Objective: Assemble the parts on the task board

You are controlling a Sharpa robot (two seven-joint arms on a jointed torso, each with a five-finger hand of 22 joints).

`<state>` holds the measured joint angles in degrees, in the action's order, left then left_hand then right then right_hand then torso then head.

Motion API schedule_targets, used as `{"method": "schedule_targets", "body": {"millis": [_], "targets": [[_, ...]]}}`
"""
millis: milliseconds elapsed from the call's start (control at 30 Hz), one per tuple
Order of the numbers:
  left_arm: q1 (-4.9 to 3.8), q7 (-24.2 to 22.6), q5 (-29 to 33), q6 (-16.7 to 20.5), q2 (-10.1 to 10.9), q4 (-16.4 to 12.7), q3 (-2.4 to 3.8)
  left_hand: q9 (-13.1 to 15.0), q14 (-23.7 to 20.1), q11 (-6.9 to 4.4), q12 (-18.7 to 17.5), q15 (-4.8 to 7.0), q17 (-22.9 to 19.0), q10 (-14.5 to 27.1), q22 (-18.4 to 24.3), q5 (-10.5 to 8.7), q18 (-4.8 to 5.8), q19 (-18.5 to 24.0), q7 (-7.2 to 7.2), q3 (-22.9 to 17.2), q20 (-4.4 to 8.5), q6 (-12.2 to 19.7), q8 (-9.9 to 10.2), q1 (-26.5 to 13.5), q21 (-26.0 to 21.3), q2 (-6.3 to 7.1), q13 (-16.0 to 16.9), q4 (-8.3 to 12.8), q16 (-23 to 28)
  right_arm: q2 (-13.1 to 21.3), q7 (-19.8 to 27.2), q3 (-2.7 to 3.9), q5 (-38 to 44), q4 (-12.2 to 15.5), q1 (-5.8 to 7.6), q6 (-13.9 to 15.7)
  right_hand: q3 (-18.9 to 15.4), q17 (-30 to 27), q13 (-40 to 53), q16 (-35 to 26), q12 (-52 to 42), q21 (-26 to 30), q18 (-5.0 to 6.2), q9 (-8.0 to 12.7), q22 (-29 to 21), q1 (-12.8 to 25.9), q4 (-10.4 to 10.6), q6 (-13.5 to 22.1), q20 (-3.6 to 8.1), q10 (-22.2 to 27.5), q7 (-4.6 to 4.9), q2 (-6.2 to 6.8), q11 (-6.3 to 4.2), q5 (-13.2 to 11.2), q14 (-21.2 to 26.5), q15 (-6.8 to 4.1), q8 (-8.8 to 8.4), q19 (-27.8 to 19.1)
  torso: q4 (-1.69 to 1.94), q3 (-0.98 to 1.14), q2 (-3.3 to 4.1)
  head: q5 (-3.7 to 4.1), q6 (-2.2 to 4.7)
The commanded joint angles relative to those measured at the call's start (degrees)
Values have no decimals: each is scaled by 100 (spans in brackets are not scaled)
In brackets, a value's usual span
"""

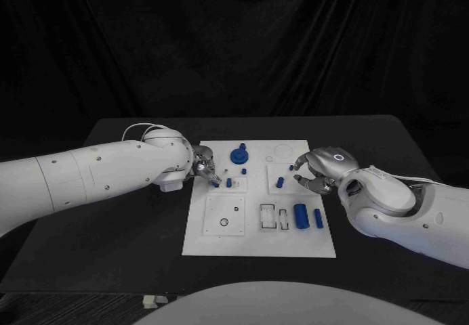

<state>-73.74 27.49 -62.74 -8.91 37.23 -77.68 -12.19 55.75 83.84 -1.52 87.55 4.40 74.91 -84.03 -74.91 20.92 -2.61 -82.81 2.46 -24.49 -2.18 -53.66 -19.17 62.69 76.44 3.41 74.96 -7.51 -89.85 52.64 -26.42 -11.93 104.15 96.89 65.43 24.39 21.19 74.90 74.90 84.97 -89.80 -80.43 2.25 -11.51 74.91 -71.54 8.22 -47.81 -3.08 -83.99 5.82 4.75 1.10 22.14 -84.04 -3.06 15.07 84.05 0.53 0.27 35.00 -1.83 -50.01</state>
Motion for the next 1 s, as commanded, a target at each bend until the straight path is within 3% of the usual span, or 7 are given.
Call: {"method": "schedule_targets", "body": {"millis": [33,67,200,333,700,900,1000], "targets": [[23,-41,16,-28,-17,-8,0,-43,616,35,-28,-44,1509,-350,-1075,-95,-64,25,40,89,-29,24,76,-58,-29,-13,1198,-6,-15,2,4,2,26,-2,-16,26,29,71,1495,-26,-9,18,21,7,1181,56,-10,-42,19,-594,-5,3,-23,32,-341,-32,-1,179,-3,0,2,-4,1],[25,-38,16,-27,-16,-7,0,-105,616,47,-32,-59,1509,-345,-1075,-293,-65,26,57,201,-43,9,149,-102,-32,-31,1193,-57,-15,1,3,2,26,-4,-17,22,29,71,1495,-26,-9,18,21,7,1181,56,-10,-42,19,-594,-5,3,-23,32,-341,-32,-1,179,-2,0,2,-6,1],[27,-24,16,-34,-16,-7,0,-251,616,79,-32,-85,1509,-343,-1073,-596,-67,29,95,375,-64,6,291,-192,-42,-51,1192,-176,-15,-3,1,1,26,-13,-21,12,29,71,1495,-26,-9,18,21,7,1181,56,-10,-42,19,-594,-5,3,-23,32,-341,-32,-1,179,-2,-1,1,-9,1],[28,15,16,-96,-20,-3,0,-347,616,104,-46,-106,1509,-328,-1070,-786,-69,35,123,561,-85,-15,370,-298,-54,-48,1174,-299,-15,-11,0,1,26,-21,-24,1,40,61,1488,-30,-4,23,21,16,1180,62,-20,-43,20,-590,-3,9,-24,37,-340,-31,-1,178,0,0,1,-10,1],[31,62,16,-131,-19,15,0,-481,616,170,-73,-165,1509,-294,-1058,-1590,-80,61,191,1198,-143,66,497,-565,-101,-146,1142,-733,-15,-15,-4,1,26,-30,-31,-22,40,61,1488,-30,-4,23,21,16,1180,62,-20,-43,20,-590,-3,9,-24,37,-340,-31,-1,178,-2,0,1,-14,1],[33,59,16,-107,-16,23,0,-491,616,179,-68,-173,1509,-296,-1057,-1608,-81,64,197,1402,-152,72,496,-660,-105,-191,1146,-888,-15,-17,-2,1,1,-33,-34,-29,40,61,1488,-30,-4,23,21,16,1180,62,-20,-43,20,-590,-3,9,-24,37,-340,-31,-1,178,-1,0,-1,-16,1],[33,49,16,-78,-13,22,0,-400,616,162,-53,-163,1509,-308,-1063,-1539,-78,54,174,1570,-148,32,358,-762,-86,-304,1162,-912,-15,-22,1,1,-14,-39,-35,-33,40,61,1488,-30,-4,23,21,16,1180,62,-20,-43,20,-590,-3,9,-24,37,-340,-31,-1,178,-1,1,-2,-20,1]]}}
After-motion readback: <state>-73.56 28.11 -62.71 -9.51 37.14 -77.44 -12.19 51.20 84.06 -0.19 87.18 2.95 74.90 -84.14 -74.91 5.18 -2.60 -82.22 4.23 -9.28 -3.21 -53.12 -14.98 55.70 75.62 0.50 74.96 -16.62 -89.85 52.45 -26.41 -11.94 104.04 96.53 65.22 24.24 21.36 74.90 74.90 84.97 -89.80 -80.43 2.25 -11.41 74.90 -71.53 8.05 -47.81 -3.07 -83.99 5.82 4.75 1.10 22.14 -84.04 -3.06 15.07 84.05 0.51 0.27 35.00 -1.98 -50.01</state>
